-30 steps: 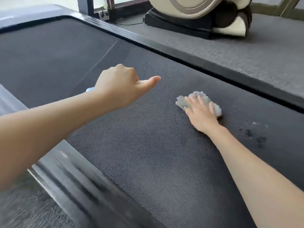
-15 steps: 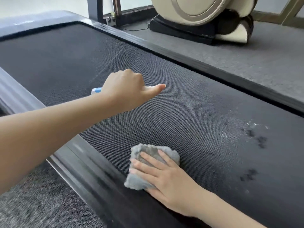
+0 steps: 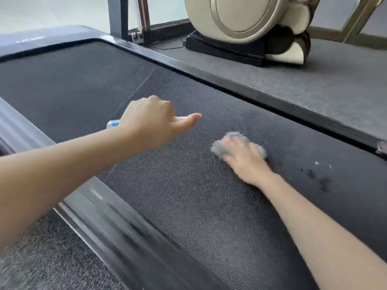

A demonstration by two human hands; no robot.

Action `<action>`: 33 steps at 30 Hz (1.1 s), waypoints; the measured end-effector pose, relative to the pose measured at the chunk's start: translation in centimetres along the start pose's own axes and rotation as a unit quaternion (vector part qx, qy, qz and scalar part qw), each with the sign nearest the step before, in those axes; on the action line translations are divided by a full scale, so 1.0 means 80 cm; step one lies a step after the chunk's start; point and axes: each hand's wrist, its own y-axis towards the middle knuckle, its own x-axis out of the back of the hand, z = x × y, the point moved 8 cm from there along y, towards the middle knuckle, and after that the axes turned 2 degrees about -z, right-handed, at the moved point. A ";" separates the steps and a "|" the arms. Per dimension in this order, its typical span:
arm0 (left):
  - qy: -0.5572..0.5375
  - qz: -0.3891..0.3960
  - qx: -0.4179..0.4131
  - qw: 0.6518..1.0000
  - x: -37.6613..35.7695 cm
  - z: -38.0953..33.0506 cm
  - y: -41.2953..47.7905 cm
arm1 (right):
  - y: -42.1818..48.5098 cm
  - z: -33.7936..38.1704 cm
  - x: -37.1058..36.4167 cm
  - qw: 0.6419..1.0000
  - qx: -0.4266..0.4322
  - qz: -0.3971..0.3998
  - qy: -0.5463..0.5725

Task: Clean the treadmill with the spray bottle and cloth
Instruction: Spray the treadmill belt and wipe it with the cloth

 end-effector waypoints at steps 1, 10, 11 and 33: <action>-0.002 0.000 0.002 1.000 0.000 0.003 0.000 | -0.002 -0.052 -0.004 0.997 -0.074 0.016 -0.003; -0.012 0.005 0.022 1.000 -0.003 0.015 0.013 | -0.058 0.116 -0.026 0.990 0.087 0.065 0.093; -0.014 0.003 0.021 1.000 -0.004 0.016 0.015 | -0.083 0.167 -0.027 0.977 0.162 0.078 0.112; -0.029 0.013 0.039 0.999 -0.060 0.034 0.075 | 0.039 -0.272 0.010 0.937 -0.348 0.029 -0.010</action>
